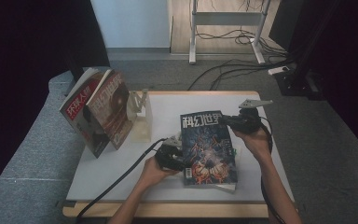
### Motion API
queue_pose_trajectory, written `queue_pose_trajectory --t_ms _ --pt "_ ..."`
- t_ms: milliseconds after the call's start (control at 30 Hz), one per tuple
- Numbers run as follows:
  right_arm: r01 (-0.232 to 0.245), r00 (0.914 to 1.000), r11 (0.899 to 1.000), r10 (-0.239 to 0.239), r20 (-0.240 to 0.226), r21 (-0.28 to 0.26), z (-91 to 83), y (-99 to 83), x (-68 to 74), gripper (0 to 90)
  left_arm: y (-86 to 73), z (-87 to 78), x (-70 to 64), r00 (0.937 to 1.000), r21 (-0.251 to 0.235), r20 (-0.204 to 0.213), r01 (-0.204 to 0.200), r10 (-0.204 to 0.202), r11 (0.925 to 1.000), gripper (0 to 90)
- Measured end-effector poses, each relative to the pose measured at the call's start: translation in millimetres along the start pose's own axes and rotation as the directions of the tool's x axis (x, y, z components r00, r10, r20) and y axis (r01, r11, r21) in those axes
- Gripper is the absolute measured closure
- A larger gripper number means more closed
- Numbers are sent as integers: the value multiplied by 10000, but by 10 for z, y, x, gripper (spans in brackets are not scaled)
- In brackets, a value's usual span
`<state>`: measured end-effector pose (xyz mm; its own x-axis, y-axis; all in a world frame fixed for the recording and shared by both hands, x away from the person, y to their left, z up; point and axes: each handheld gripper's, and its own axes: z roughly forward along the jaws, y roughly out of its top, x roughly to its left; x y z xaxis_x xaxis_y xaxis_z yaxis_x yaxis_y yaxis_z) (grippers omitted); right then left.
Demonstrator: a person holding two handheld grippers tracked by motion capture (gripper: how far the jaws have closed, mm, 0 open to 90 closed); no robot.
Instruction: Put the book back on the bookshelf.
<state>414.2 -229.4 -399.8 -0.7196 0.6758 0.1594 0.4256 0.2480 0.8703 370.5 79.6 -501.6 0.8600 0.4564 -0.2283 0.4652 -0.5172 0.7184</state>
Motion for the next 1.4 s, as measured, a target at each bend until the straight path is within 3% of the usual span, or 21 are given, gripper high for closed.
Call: queue_pose_trajectory --t_ms 200,300,533,800,1200,1400 --pt "62 10000 9999 -62 0 -150 -41 44 5 819 42 -94 -3 9994 -322 -274 -224 216 9992 463" --pt "87 10000 9997 -86 35 -215 -57 68 9 819 68 -171 14 9996 -585 -174 -245 236 9980 559" --pt "110 9999 9987 -106 84 -488 -131 129 9 818 134 -324 18 9993 -1213 -161 -354 337 9920 689" --pt "456 9988 9961 -442 206 -758 -208 235 65 818 174 -448 19 9986 -1720 -437 -384 313 9843 748" --pt "675 9975 9899 -642 307 -1243 -365 343 96 817 212 -570 -51 9927 -2429 -959 -944 729 9655 820" --pt "900 9957 9850 -859 342 -1473 -438 391 133 815 223 -588 -90 9864 -2518 -1261 -1344 1051 9584 840"
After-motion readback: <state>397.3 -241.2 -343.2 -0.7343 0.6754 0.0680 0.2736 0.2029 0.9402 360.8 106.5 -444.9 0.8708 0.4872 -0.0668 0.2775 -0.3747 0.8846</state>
